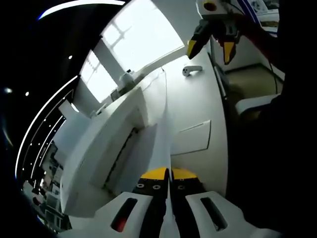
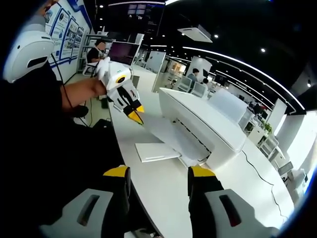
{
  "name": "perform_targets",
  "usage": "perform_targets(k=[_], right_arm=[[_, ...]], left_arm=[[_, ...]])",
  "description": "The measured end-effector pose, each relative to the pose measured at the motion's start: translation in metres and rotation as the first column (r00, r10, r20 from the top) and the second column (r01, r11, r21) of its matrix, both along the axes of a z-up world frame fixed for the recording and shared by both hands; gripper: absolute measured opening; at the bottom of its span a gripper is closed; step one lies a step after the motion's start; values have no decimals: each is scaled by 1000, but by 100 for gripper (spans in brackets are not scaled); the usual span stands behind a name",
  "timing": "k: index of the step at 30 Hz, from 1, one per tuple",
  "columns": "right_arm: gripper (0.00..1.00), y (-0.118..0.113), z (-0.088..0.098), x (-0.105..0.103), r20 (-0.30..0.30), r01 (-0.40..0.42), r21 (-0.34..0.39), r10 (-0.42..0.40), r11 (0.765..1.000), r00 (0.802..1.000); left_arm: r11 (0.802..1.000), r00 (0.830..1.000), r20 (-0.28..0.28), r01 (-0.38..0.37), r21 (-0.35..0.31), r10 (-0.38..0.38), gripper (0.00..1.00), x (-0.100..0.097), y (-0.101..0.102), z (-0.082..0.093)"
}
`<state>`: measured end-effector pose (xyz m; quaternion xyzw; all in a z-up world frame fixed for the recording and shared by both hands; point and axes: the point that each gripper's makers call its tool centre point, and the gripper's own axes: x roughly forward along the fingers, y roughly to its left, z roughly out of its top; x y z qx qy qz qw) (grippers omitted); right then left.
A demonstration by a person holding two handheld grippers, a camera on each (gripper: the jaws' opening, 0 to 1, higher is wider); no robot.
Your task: Remove the paper from the printer output slot and place it on top of the printer
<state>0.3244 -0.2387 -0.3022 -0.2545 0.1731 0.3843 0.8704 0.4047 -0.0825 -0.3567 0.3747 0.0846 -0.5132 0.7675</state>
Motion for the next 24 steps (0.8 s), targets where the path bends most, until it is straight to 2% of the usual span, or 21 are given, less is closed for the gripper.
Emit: perform_targets(k=[24], right_arm=[[42, 1, 0, -1, 3, -1, -7, 1, 1000, 1000]], left_arm=[[1000, 1000, -27, -9, -23, 8, 6, 2, 2, 2]])
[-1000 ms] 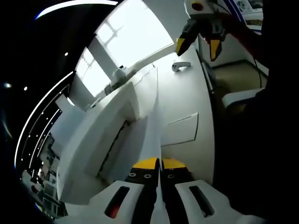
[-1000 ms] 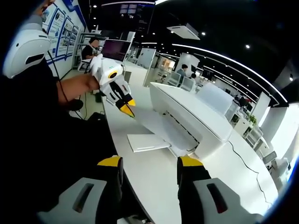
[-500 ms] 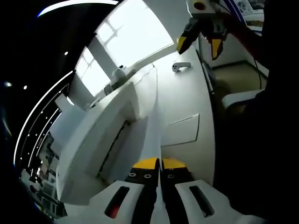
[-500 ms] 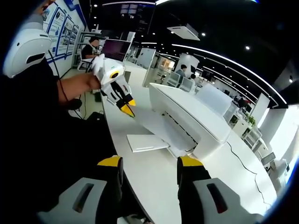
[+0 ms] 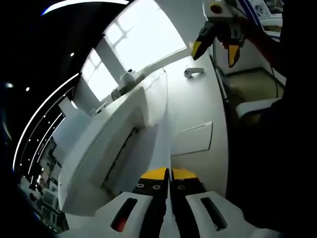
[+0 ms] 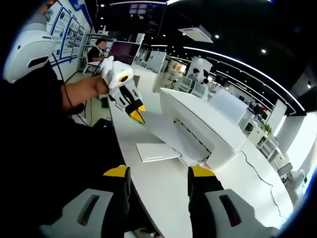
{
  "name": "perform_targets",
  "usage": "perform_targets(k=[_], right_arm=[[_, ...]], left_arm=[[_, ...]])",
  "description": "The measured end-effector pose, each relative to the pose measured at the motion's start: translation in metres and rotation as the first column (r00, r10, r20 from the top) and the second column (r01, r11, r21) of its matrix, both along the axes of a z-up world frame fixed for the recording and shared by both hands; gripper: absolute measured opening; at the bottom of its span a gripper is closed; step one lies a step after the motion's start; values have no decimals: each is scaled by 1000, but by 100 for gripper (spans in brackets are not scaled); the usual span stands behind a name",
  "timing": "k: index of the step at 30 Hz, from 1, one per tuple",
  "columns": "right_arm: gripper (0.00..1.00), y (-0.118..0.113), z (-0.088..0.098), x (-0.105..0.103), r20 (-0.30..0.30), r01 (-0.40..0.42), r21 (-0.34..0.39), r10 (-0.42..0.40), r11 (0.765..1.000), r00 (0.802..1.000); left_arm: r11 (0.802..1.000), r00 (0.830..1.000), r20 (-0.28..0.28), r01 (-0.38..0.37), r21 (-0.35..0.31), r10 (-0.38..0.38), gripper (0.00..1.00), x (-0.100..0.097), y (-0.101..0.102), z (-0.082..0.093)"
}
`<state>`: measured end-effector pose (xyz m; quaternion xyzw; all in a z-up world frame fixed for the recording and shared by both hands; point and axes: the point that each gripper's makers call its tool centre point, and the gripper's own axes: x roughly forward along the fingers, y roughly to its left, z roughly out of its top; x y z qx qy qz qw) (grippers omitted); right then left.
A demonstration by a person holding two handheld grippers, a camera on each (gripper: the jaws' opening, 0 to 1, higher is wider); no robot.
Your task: Remove the paper from the printer output slot and place it on top of the printer
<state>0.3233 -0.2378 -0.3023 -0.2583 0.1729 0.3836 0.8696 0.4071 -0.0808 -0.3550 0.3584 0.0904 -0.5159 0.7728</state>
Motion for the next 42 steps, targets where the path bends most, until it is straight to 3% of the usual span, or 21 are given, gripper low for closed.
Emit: perform_targets(k=[13, 42], right_arm=[[42, -2, -2, -1, -4, 2, 2, -2, 1000, 1000], [42, -3, -3, -1, -7, 8, 4, -7, 1000, 1000]], left_arm=[[1000, 1000, -14, -8, -28, 8, 6, 2, 1, 6], [1000, 1000, 2, -3, -15, 3, 6, 0, -4, 16]])
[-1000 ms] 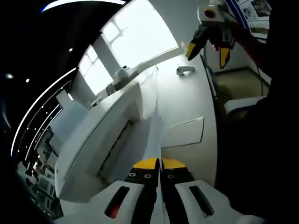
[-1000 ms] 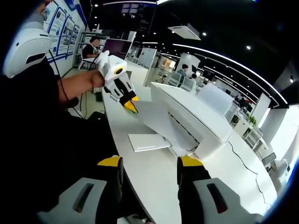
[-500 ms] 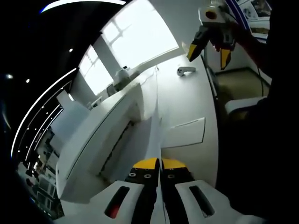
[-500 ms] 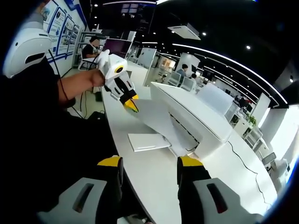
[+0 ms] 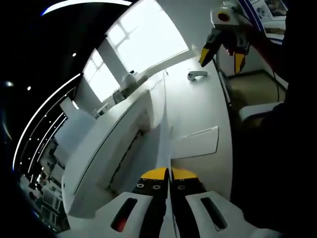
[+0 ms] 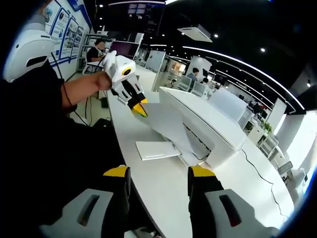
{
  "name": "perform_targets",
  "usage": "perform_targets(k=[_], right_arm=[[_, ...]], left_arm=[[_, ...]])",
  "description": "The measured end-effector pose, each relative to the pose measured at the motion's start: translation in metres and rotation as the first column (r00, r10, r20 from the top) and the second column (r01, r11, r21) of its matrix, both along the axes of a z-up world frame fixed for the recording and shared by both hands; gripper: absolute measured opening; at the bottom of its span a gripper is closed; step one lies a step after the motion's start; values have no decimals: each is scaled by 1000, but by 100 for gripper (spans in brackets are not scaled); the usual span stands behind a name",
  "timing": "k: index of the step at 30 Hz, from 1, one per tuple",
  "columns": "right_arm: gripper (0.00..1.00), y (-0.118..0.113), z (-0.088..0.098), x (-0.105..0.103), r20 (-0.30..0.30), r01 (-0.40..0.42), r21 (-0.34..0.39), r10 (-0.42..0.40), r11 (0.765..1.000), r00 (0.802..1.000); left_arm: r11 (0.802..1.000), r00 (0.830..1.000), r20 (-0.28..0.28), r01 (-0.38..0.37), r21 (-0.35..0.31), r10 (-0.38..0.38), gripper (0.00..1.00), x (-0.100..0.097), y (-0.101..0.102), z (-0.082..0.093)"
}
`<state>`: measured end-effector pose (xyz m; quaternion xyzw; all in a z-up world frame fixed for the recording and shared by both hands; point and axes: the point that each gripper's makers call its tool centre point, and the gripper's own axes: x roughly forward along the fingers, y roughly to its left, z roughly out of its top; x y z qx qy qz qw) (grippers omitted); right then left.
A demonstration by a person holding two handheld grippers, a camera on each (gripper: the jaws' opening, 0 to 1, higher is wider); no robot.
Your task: Remove the paper from the printer output slot and place it on top of the printer
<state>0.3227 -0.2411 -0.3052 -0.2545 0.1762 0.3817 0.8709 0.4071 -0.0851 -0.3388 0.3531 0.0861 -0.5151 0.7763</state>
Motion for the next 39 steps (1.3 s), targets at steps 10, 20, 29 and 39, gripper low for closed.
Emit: perform_targets(k=[10, 20, 29, 39], right_arm=[[42, -1, 0, 0, 0, 2, 5, -2, 1000, 1000], [42, -2, 1, 0, 1, 4, 3, -4, 1000, 1000], [42, 0, 0, 0, -1, 2, 2, -2, 1000, 1000], [42, -1, -2, 0, -5, 2, 3, -2, 1000, 1000]], left_arm=[[1000, 1000, 10, 0, 6, 0, 6, 7, -1, 8], [1000, 1000, 10, -6, -13, 7, 6, 17, 3, 14], [999, 1000, 3, -8, -32, 8, 6, 24, 7, 19], [1000, 1000, 2, -8, -30, 8, 6, 28, 7, 21]])
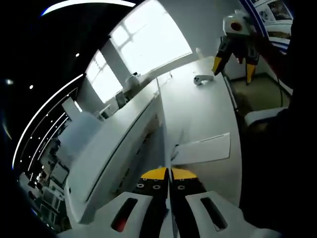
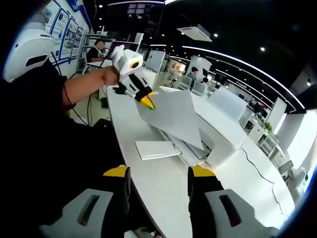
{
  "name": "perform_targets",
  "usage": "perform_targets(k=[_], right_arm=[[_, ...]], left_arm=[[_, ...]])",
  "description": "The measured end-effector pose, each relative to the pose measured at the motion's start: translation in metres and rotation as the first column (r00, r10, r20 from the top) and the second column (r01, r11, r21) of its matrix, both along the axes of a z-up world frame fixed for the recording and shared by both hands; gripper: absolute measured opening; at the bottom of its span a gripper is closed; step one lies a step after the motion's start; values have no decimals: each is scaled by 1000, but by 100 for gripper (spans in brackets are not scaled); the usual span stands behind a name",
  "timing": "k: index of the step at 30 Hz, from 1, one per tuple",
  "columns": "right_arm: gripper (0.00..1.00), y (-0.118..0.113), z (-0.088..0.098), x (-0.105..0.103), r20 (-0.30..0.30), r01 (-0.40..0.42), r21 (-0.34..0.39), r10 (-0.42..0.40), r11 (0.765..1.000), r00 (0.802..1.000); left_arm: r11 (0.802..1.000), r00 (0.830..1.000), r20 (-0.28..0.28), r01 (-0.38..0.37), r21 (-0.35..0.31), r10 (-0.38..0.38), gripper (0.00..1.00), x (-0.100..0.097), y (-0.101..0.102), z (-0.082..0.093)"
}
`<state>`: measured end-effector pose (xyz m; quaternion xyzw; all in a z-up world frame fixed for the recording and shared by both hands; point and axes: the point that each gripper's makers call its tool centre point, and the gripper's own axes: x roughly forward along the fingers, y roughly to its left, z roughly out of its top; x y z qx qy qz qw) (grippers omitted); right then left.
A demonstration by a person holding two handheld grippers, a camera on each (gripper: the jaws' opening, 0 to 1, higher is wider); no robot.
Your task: Remove the paper from the printer output slot and place it on top of the printer
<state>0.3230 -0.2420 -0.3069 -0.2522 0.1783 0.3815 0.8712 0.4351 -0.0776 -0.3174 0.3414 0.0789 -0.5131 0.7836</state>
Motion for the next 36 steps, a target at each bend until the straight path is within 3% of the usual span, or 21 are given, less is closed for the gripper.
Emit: perform_targets(k=[36], right_arm=[[42, -1, -2, 1, -3, 5, -1, -5, 1000, 1000]], left_arm=[[1000, 1000, 31, -4, 5, 4, 6, 10, -5, 12]])
